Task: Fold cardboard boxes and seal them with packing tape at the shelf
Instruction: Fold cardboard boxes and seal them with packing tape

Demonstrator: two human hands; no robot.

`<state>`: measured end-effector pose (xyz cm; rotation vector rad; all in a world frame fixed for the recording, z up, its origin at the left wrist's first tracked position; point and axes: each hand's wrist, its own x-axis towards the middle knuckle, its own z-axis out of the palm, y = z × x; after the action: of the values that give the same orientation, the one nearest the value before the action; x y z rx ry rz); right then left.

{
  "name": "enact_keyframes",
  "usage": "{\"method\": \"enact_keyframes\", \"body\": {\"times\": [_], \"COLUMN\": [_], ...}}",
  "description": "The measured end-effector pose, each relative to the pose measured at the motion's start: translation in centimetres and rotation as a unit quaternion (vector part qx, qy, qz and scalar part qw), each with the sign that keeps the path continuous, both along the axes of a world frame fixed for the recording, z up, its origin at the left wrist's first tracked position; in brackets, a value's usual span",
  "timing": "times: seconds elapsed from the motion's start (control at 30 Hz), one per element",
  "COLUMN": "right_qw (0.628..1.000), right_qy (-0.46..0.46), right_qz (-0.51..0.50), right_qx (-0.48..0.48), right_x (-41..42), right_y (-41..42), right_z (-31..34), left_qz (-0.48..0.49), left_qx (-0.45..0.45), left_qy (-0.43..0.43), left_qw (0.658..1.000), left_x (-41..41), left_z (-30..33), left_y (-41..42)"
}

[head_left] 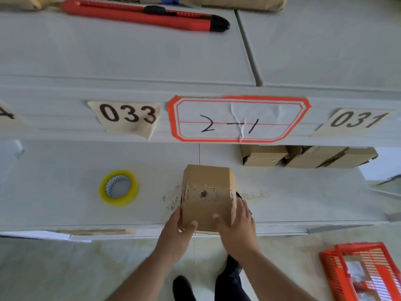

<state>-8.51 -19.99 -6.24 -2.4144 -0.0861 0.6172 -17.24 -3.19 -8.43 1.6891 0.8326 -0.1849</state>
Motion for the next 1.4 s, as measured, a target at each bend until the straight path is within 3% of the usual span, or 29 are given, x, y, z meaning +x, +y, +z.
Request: {"method": "enact_keyframes", "body": {"times": [0.07,0.13,0.37,0.47,0.53,0.6,0.73,0.8,0.87,0.97,1.03,1.1,1.17,1.27,1.33,1.4], "right_qw": [0.988,0.974,0.961,0.949,0.947,0.962,0.971,0.98,0.988,0.996,0.994,0.99,0.982,0.954,0.947,0.947], "right_qy": [0.128,0.189,0.201,0.201,0.192,0.153,0.079,0.053,0.027,-0.036,-0.077,-0.08,-0.034,-0.007,-0.029,-0.039], "right_qz": [-0.051,-0.049,-0.077,-0.126,-0.137,-0.134,-0.164,-0.142,-0.113,-0.051,-0.017,0.038,0.128,0.24,0.264,0.264], "right_qx": [0.069,0.112,0.175,0.207,0.216,0.182,0.154,0.13,0.101,0.06,0.077,0.106,0.138,0.18,0.18,0.181], "right_x": [0.7,0.5,0.4,1.0,1.4,1.4,1.3,1.2,1.4,1.4,1.0,0.2,-1.1,-3.0,-3.6,-3.6], "right_y": [-0.9,-0.9,-1.5,-2.4,-3.2,-3.9,-4.6,-4.7,-4.6,-3.2,-1.3,1.1,3.6,6.5,7.3,7.0], "right_z": [-0.7,-0.9,-0.8,-0.4,-0.4,-0.4,0.1,1.0,2.3,5.5,7.7,9.4,10.8,12.7,13.7,14.4], "left_qz": [0.003,0.013,-0.017,0.036,0.051,0.004,-0.152,-0.173,-0.157,-0.095,-0.019,0.05,0.099,0.121,0.126,0.107], "left_qx": [-0.027,-0.043,-0.044,0.078,0.246,0.358,0.397,0.456,0.474,0.384,0.291,0.19,0.043,-0.134,-0.167,-0.054], "left_qy": [0.007,0.019,0.04,0.033,0.033,0.08,0.259,0.27,0.262,0.2,0.097,0.017,-0.051,-0.132,-0.165,-0.185], "left_qw": [1.0,0.999,0.998,0.996,0.967,0.93,0.867,0.83,0.826,0.896,0.952,0.98,0.993,0.975,0.964,0.975], "left_x": [-0.4,-0.9,-1.7,-1.2,-0.6,0.1,0.6,0.9,1.1,0.1,-0.9,-2.3,-3.6,-4.6,-4.8,-4.9], "left_z": [-0.5,-0.6,0.9,1.1,1.0,0.1,-1.5,-1.6,-1.1,0.3,2.6,6.1,10.1,15.5,17.2,17.5], "left_y": [-0.3,-0.8,-0.4,4.0,8.5,13.0,17.7,18.1,18.2,17.6,16.1,13.6,10.3,6.0,4.4,3.9]}}
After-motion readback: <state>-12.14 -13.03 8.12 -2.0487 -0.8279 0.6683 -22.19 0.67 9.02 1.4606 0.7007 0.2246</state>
